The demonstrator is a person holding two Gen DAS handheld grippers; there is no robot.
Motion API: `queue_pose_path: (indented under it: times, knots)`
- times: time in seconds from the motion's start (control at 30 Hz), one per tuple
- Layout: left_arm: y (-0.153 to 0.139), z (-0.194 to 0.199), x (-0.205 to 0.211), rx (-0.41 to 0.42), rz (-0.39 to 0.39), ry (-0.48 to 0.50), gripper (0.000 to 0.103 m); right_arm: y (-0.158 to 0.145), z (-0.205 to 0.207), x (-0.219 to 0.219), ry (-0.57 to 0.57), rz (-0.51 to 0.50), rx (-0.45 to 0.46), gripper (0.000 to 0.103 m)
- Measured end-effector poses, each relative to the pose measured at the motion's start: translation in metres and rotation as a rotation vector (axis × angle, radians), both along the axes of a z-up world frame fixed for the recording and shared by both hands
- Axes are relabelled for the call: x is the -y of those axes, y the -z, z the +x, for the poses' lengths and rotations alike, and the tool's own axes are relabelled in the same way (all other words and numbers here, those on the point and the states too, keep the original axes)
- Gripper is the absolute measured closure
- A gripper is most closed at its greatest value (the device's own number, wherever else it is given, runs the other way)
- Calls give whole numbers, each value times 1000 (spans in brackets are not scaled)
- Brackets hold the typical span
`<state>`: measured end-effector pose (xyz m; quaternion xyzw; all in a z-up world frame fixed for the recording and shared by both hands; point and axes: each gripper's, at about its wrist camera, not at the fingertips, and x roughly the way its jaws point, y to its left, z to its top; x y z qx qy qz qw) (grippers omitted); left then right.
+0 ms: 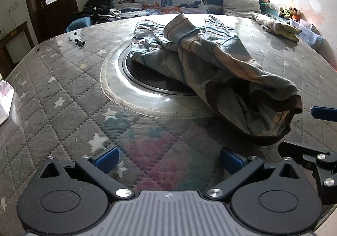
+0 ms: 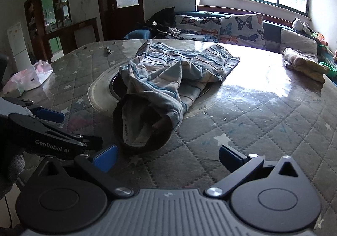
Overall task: Fold clothes
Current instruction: 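Move both grippers toward the crumpled striped towel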
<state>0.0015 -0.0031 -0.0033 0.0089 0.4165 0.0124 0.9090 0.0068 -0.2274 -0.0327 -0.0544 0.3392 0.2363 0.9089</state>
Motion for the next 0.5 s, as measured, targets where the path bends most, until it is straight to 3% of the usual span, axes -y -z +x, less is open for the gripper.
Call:
queue_pose_path:
  times: [0.5]
  knots:
    - [-2,7,-1,-5,15,-1,0,1,5,-9,-27,-32,-20,0]
